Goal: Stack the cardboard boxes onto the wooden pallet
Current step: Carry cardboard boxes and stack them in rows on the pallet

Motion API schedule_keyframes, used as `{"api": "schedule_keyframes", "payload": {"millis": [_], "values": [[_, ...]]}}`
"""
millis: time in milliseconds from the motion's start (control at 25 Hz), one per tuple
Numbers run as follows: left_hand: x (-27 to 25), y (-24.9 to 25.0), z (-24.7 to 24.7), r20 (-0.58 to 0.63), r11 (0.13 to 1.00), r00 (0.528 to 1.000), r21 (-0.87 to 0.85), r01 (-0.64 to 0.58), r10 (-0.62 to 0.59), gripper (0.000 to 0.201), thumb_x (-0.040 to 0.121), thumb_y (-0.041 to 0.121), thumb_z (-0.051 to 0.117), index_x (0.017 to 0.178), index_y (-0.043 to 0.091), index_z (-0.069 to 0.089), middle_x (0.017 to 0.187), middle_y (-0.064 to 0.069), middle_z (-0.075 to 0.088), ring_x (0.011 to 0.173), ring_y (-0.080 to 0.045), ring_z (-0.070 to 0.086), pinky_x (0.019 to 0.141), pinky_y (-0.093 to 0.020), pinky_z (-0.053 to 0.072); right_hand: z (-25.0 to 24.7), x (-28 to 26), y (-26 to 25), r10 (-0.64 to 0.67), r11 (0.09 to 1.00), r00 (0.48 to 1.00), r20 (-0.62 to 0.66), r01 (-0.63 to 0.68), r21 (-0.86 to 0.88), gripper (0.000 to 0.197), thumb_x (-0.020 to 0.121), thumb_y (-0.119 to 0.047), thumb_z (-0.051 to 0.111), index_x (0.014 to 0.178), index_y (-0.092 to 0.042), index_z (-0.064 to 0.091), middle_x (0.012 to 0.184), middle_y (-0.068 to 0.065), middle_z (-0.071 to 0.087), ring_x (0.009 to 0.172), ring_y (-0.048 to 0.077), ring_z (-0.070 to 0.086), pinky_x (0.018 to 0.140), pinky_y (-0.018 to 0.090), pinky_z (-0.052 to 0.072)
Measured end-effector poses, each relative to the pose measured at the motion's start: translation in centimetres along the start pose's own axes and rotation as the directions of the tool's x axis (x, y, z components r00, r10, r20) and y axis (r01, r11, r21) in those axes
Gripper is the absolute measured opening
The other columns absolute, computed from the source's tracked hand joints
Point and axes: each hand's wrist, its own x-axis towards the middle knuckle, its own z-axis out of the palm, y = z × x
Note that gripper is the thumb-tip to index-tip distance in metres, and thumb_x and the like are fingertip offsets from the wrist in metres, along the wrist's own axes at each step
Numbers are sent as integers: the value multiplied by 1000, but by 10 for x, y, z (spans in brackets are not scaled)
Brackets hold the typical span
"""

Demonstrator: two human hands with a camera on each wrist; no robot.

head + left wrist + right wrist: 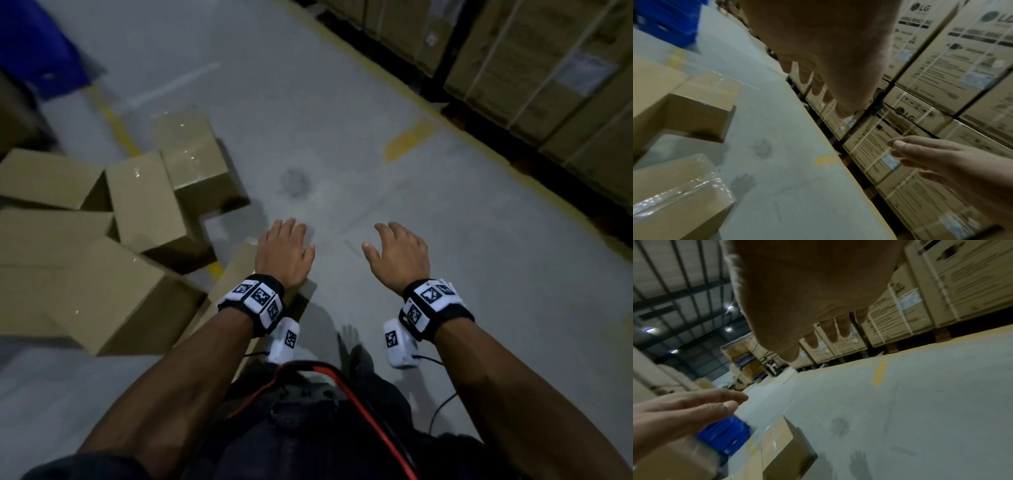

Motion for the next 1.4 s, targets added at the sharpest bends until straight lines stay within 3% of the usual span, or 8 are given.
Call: {"api": "schedule_keyframes", "payload": {"millis": [320, 440, 760, 880, 1080, 1280, 1320, 1400], "values": [[6, -40, -8, -73, 927, 925, -82, 366, -372, 49, 98, 41, 43, 140, 15, 45, 147, -8, 44, 138, -26, 36, 114, -44, 31, -18, 103, -69, -387, 913, 912, 133, 400, -84, 58, 101, -50, 40, 149, -18, 38, 154, 11, 40, 141, 29, 37, 116, 45, 26], [10, -83, -4, -94, 835, 834, -160, 526, -543, 49, 98, 39, 46, 140, 14, 47, 148, -9, 45, 139, -27, 35, 112, -43, 29, -6, 144, -133, -521, 826, 827, 214, 551, -117, 59, 101, -52, 39, 150, -19, 38, 154, 10, 40, 141, 29, 37, 116, 46, 27], [27, -177, -1, -40, 542, 572, -380, 750, -819, 50, 98, 37, 45, 142, 13, 46, 152, -11, 41, 143, -30, 32, 117, -46, 26, 38, 215, -281, -713, 580, 583, 390, 802, -140, 58, 100, -51, 41, 149, -20, 38, 153, 9, 41, 139, 30, 39, 114, 46, 29], [17, -192, 7, 7, 376, 417, -421, 826, -909, 42, 96, 34, 47, 130, 10, 53, 141, -11, 51, 130, -29, 42, 106, -43, 35, 59, 228, -327, -754, 443, 440, 489, 889, -117, 59, 100, -52, 39, 150, -20, 37, 153, 10, 40, 139, 30, 39, 114, 46, 29], [20, -204, 45, 179, -37, 69, -529, 848, -981, 44, 97, 37, 48, 129, 8, 55, 130, -14, 59, 124, -32, 49, 101, -44, 40, 104, 254, -389, -747, 171, 161, 645, 984, -47, 59, 101, -51, 40, 150, -19, 37, 153, 10, 40, 139, 30, 37, 114, 44, 26], [59, -203, 105, 343, -494, -356, -638, 590, -869, 60, 92, 45, 40, 127, 0, 61, 121, -23, 64, 114, -41, 58, 94, -50, 48, 191, 294, -429, -585, -155, -146, 798, 986, 66, 59, 100, -49, 42, 151, -19, 36, 154, 10, 39, 140, 31, 36, 113, 44, 28], [67, -201, 120, 401, -581, -426, -638, 506, -811, 58, 94, 43, 42, 130, 2, 60, 126, -23, 62, 116, -41, 57, 96, -49, 47, 210, 301, -433, -528, -190, -173, 832, 978, 83, 59, 100, -49, 42, 151, -19, 35, 155, 10, 38, 141, 31, 35, 114, 44, 28], [77, -191, 145, 553, -732, -486, -581, 357, -676, 51, 99, 36, 50, 142, 9, 48, 144, -17, 50, 130, -37, 48, 106, -45, 40, 236, 311, -435, -441, -230, -217, 871, 965, 124, 60, 100, -48, 44, 153, -21, 33, 155, 10, 38, 140, 32, 35, 113, 45, 29]]}}
